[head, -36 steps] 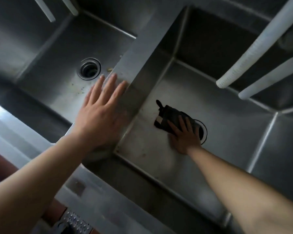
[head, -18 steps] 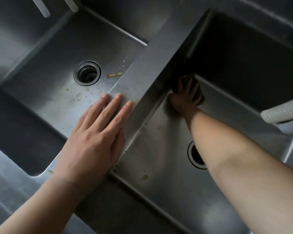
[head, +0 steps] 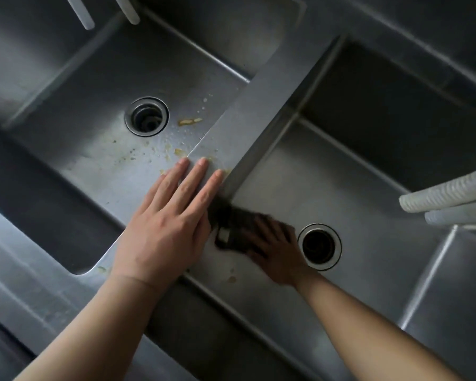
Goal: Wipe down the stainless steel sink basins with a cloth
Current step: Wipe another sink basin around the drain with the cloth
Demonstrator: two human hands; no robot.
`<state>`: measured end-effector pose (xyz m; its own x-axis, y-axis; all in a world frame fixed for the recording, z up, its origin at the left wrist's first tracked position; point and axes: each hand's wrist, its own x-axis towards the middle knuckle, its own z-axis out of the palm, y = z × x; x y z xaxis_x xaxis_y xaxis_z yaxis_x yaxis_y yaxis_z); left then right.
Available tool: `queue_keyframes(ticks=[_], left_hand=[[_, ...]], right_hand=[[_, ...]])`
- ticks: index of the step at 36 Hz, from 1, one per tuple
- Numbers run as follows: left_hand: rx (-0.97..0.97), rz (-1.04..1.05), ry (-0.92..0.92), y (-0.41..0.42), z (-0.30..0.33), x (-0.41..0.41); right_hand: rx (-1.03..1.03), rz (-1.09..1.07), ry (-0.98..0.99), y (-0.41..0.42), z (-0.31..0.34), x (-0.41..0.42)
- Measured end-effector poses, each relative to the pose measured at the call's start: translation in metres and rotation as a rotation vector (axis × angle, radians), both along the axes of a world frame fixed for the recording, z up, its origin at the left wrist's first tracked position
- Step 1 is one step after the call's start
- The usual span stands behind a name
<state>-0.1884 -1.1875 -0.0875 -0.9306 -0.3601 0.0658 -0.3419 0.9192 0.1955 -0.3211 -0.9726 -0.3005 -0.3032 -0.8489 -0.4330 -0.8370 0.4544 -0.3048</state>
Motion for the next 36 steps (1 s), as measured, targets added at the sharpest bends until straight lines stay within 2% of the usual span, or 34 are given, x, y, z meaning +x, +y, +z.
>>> queue_keyframes(ticks=[5,9,11,16,21,24,29,36], left_hand=[[0.018,0.004,-0.015,0.0,0.002,-0.001],[0.019,0.014,-0.01,0.0,0.002,0.0],[0.017,0.007,-0.002,-0.002,0.001,0.0],[0.018,0.005,0.013,-0.003,-0.001,0.001],[-0.001,0.007,0.051,-0.004,-0.007,0.002],[0.013,0.008,0.038,-0.004,-0.004,0.002],[0.067,0.013,0.03,-0.002,0.001,0.001],[0.059,0.014,0.017,-0.001,0.005,-0.001]], right_hand=[[0.169,-0.586,-0.065,-0.059,0.013,-0.087],[0.19,-0.875,-0.196,-0.115,0.038,-0.14],[0.189,-0.914,-0.252,-0.136,0.048,-0.154],[0.232,-0.867,-0.23,-0.154,0.05,-0.17],[0.208,-1.006,-0.258,-0.159,0.025,-0.166],[0.19,-0.964,-0.199,-0.155,0.016,-0.156],[0.198,-0.705,-0.179,-0.121,0.016,-0.085],[0.188,-0.094,-0.196,-0.052,0.011,0.103]])
